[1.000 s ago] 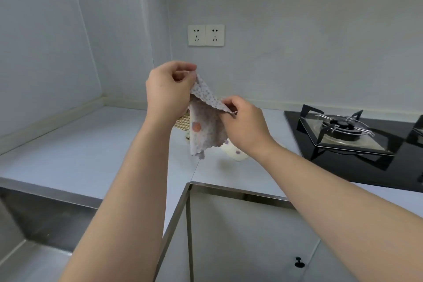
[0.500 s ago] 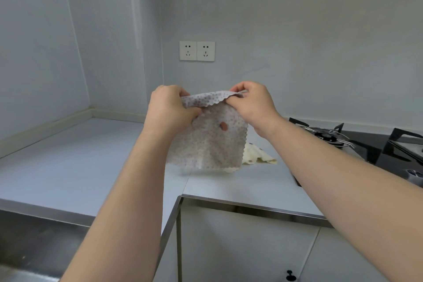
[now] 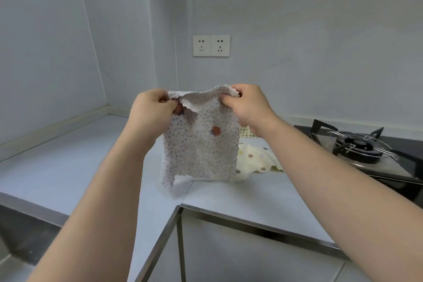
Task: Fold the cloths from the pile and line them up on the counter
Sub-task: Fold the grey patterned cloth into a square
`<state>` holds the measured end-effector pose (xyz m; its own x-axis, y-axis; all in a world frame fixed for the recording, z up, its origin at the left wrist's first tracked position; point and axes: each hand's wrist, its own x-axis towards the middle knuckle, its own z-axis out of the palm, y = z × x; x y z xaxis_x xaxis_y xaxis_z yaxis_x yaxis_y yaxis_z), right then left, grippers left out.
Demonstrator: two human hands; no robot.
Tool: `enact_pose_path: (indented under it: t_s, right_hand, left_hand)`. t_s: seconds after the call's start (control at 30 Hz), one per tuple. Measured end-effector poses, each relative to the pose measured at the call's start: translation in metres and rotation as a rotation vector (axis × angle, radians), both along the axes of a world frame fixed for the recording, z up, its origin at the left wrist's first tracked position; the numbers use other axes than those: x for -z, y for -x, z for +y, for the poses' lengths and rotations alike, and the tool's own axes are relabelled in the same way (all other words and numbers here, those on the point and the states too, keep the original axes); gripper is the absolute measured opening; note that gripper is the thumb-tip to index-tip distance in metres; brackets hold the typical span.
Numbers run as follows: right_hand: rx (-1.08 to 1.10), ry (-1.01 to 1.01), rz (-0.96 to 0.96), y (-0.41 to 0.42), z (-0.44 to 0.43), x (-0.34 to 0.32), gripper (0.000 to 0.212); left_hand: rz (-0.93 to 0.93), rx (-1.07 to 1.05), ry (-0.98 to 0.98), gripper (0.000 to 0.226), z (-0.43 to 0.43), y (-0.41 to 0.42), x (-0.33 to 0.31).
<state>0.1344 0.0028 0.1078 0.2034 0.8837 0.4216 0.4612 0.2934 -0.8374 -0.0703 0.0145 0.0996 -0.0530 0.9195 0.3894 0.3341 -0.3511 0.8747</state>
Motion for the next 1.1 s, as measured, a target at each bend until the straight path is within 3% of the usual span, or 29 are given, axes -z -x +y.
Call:
enact_pose_path:
  t_s: [0.2, 0.27, 0.33, 0.4, 0.57, 0.6, 0.77, 0.87, 0.93, 0.97, 1.0, 1.07, 1.1]
  right_hand:
    - [-0.099, -0.027, -0.056, 0.012, 0.027, 0.008, 0.012]
    - [-0.137, -0.043, -0.099, 0.018, 0.030, 0.009, 0.013]
    - [-0.174, -0.046, -0.148, 0.022, 0.033, 0.011, 0.013]
    - [-0.208, -0.055, -0.151, 0.024, 0.037, 0.017, 0.012]
    - [-0.231, -0.072, -0.115, 0.022, 0.048, 0.036, 0.011]
    - [-0.236, -0.064, -0.119, 0.021, 0.051, 0.039, 0.010]
    - [-0.236, -0.063, -0.088, 0.013, 0.062, 0.037, 0.011]
    - [-0.273, -0.067, -0.014, 0.010, 0.059, 0.033, 0.012]
    - [-0.323, -0.086, -0.016, 0.012, 0.056, 0.031, 0.012]
    - [-0.347, -0.105, -0.027, 0.014, 0.054, 0.030, 0.012]
    - [-0.366, -0.129, -0.039, 0.016, 0.052, 0.029, 0.011]
    - [-0.388, -0.176, -0.061, 0.018, 0.051, 0.028, 0.010]
    - [-0.396, -0.191, -0.068, 0.019, 0.051, 0.028, 0.009]
  left_hand:
    - [0.010, -0.044, 0.044, 0.020, 0.005, 0.002, 0.005]
    - [0.088, -0.077, 0.016, 0.010, 0.007, 0.005, 0.008]
    - [0.178, -0.118, -0.007, 0.027, 0.005, 0.008, 0.010]
    - [0.278, -0.169, -0.030, 0.029, 0.006, 0.011, 0.011]
    - [0.505, -0.306, -0.082, 0.003, 0.012, 0.024, 0.011]
    - [0.535, -0.330, -0.099, 0.009, 0.012, 0.027, 0.010]
    - [0.475, -0.448, -0.134, 0.030, 0.016, 0.038, 0.015]
    - [0.384, -0.438, -0.120, 0.026, 0.016, 0.036, 0.016]
    - [0.293, -0.290, -0.042, 0.010, 0.011, 0.027, 0.016]
    - [0.276, -0.189, 0.023, 0.019, 0.006, 0.020, 0.016]
    - [0.307, -0.090, 0.086, 0.042, 0.002, 0.013, 0.017]
    - [0.462, 0.033, 0.155, 0.077, -0.005, -0.001, 0.023]
    - [0.526, 0.060, 0.150, 0.080, -0.006, -0.008, 0.026]
